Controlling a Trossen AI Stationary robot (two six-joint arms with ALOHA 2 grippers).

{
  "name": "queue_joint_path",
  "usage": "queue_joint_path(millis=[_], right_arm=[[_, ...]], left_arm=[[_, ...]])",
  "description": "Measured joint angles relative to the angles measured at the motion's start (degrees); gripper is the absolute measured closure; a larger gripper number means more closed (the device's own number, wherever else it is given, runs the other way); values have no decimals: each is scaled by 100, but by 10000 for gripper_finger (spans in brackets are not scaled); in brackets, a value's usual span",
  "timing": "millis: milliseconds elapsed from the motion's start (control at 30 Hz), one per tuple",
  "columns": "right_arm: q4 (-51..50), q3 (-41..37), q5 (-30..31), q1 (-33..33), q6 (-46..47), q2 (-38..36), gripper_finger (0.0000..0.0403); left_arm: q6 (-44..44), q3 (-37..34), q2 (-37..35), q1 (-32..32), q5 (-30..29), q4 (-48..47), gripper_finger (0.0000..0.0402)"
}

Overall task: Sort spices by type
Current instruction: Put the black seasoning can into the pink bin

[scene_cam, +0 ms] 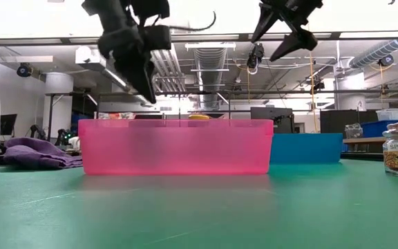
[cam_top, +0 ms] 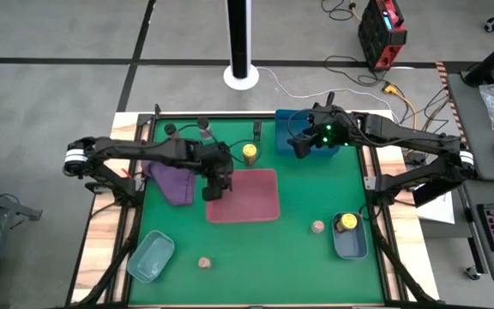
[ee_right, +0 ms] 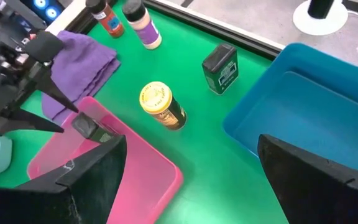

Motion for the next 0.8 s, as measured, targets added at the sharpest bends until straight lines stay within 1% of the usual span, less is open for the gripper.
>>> queue_joint_path(millis=[133, 200, 333, 467, 600, 800], right_arm=[[201, 0, -17, 0, 27, 63, 51], [336, 0, -42, 12, 84, 93, 51], [456, 102, -192, 26, 169, 198, 51], [326, 538, -211, 28, 165, 380, 51], [210, 1070, -203, 26, 102, 685, 51], [28, 1871, -168, 25, 11, 1447, 51]], left_arm=[[-34, 453, -53, -2, -147, -301, 241], [-113, 593, -158, -5, -183, -308, 241], [-362, 629, -653, -39, -192, -141, 241], [-780, 432, -1418, -69, -217, 4, 241], [-1426, 359, -2139, -69, -304, 24, 241], [-2309, 356, -2806, -83, -685, 19, 241]])
